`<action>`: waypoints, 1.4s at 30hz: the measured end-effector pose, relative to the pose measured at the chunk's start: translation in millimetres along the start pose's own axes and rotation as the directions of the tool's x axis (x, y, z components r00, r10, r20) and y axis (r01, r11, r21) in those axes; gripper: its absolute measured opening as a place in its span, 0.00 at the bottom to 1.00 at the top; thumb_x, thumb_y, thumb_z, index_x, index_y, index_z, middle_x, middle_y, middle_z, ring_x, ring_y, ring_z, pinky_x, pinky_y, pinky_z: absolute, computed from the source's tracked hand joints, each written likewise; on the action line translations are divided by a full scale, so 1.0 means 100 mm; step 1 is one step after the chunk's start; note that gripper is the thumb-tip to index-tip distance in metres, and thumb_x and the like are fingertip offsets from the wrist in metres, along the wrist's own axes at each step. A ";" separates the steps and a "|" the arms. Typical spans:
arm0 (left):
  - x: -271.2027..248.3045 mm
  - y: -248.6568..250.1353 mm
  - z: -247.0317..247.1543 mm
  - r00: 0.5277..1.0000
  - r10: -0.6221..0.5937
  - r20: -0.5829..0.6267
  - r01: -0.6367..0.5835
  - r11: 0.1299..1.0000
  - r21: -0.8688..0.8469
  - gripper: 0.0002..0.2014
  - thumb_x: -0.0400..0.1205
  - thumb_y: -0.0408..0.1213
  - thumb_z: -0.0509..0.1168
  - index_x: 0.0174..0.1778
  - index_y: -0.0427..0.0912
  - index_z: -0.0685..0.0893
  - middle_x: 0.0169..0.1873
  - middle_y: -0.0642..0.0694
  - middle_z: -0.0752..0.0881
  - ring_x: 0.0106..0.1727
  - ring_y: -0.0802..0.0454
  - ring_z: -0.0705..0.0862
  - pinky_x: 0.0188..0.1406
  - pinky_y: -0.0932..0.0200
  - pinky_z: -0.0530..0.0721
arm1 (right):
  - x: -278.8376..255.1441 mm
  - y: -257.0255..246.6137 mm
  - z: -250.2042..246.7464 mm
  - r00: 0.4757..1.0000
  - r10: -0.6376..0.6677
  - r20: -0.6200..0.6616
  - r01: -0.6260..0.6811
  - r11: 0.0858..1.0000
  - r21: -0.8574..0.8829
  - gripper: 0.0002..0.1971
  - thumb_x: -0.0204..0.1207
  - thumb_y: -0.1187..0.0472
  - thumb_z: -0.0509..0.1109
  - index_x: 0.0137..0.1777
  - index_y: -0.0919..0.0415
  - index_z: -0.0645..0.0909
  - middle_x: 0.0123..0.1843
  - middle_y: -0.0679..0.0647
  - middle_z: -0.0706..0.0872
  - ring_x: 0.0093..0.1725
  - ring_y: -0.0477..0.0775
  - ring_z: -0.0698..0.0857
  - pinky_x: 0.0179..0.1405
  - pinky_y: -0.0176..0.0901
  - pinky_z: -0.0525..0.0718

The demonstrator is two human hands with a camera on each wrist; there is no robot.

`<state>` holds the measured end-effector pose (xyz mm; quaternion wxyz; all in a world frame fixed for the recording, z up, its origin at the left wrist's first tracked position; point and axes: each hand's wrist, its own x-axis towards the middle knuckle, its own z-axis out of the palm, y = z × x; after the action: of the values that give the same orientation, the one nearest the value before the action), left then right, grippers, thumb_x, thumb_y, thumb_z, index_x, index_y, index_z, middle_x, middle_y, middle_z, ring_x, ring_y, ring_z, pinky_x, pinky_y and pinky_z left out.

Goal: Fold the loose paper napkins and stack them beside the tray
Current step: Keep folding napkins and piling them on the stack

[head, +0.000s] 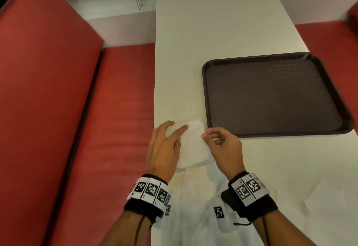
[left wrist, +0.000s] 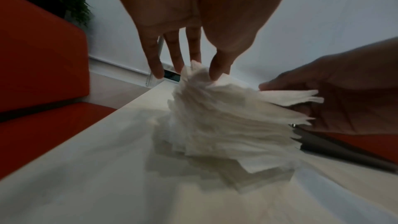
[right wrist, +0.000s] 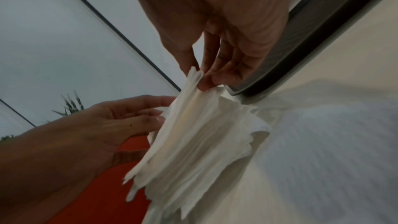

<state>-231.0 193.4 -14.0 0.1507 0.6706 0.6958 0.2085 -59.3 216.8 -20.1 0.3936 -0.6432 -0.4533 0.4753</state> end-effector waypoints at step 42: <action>0.29 -0.16 0.26 0.921 -0.004 0.390 -0.021 0.998 0.060 0.23 0.93 0.43 0.46 0.85 0.61 0.61 0.83 0.62 0.66 0.88 0.54 0.53 0.87 0.41 0.52 | -0.39 0.14 -0.02 0.813 -0.301 0.499 0.580 0.497 -0.646 0.24 0.69 0.31 0.68 0.61 0.41 0.86 0.73 0.49 0.79 0.77 0.62 0.70 0.73 0.62 0.73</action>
<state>-233.6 224.1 -42.9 0.2638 0.7060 0.6554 0.0495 -59.4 175.7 -22.7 0.1079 -0.5208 -0.8200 0.2116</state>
